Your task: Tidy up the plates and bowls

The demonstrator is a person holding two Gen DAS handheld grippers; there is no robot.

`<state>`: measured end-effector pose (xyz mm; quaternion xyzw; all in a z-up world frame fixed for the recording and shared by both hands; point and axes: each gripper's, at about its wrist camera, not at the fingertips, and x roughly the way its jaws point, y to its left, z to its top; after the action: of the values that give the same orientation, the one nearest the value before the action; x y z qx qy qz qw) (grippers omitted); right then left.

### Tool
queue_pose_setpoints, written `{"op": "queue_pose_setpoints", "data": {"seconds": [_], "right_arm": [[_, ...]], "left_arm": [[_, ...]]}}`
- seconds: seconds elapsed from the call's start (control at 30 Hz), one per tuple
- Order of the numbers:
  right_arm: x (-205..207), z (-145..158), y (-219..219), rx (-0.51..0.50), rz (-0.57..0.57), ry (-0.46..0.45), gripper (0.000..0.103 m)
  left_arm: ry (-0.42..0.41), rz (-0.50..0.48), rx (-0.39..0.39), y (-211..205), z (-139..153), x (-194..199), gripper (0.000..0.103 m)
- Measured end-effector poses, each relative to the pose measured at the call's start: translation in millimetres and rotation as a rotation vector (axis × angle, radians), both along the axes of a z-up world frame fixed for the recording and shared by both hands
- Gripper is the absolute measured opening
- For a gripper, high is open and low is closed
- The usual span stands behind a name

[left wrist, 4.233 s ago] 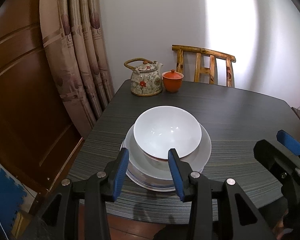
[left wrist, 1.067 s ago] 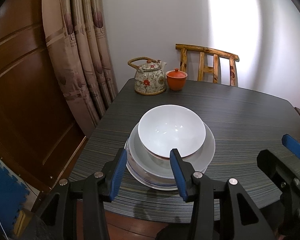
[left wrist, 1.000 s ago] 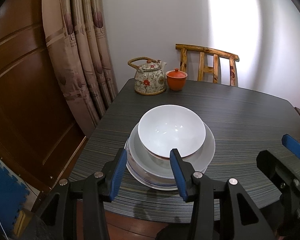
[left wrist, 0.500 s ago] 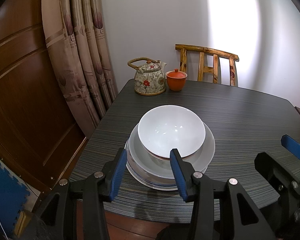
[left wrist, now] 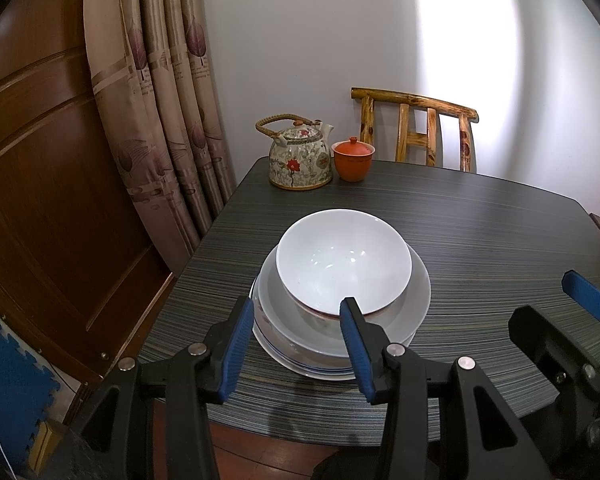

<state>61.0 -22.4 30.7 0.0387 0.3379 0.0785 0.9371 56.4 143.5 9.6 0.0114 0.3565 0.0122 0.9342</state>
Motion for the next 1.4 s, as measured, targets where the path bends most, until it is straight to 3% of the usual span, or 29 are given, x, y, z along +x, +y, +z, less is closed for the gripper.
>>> {"op": "queue_pose_setpoints", "data": {"seconds": [1.4], "right_arm": [[-1.1,-0.3,1.5,-0.003,0.001,0.003,0.102]], "left_arm": [[0.004,-0.001,-0.001,1.6,-1.7,1.2,0.045]]}}
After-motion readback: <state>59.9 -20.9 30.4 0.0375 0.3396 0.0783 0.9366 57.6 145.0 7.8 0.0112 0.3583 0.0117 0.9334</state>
